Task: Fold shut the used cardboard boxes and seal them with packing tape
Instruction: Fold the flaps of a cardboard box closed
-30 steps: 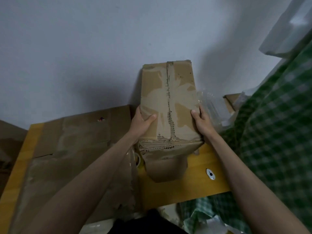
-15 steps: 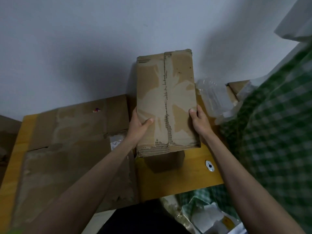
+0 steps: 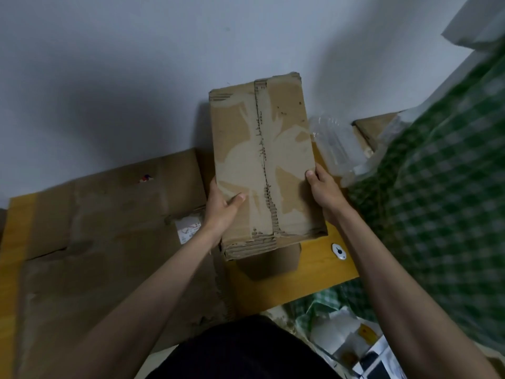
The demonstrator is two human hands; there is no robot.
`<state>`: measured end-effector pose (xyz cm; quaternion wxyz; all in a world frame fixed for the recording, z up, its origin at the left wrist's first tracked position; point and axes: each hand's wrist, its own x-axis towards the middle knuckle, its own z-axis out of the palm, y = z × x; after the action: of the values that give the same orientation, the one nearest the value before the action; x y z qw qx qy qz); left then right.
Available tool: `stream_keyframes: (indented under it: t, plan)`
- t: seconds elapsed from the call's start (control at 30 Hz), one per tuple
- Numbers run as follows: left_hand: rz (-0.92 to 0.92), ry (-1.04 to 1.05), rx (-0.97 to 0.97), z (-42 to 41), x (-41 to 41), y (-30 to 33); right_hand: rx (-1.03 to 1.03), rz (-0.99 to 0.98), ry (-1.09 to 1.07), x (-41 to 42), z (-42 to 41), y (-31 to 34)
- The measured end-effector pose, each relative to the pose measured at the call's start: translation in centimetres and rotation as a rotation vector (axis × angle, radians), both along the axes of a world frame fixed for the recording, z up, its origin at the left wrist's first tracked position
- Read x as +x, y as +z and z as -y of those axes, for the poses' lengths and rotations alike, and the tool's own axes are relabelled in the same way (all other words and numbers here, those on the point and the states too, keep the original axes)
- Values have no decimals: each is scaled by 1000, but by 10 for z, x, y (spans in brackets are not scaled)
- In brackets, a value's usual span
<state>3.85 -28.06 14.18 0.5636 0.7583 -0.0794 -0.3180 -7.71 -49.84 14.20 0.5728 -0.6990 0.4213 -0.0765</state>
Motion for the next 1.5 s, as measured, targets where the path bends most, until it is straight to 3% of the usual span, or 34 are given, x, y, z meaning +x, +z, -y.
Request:
stream_keyframes:
  t: [0.2, 0.43, 0.7, 0.87, 1.2, 1.4, 1.5]
  plan:
    - [-18, 63, 1, -13, -4, -4, -70, -52, 9, 10, -4, 15]
    - [-33, -15, -30, -4, 2, 0, -102, -88, -59, -4, -1, 20]
    - [-96, -37, 62, 13, -6, -11, -104, -172, -26, -16, 7, 3]
    - [33, -43, 77, 21, -11, -16, -111, -146, 39, -17, 9, -3]
    - [259, 88, 174, 28, -31, -32, -473, -151, 137, -28, -7, -18]
    - [19, 168, 99, 5, -10, -45, -543, -208, 102, -26, -17, -17]
    - [10, 125, 210, -18, 8, -68, -606, -238, 92, -26, -19, -18]
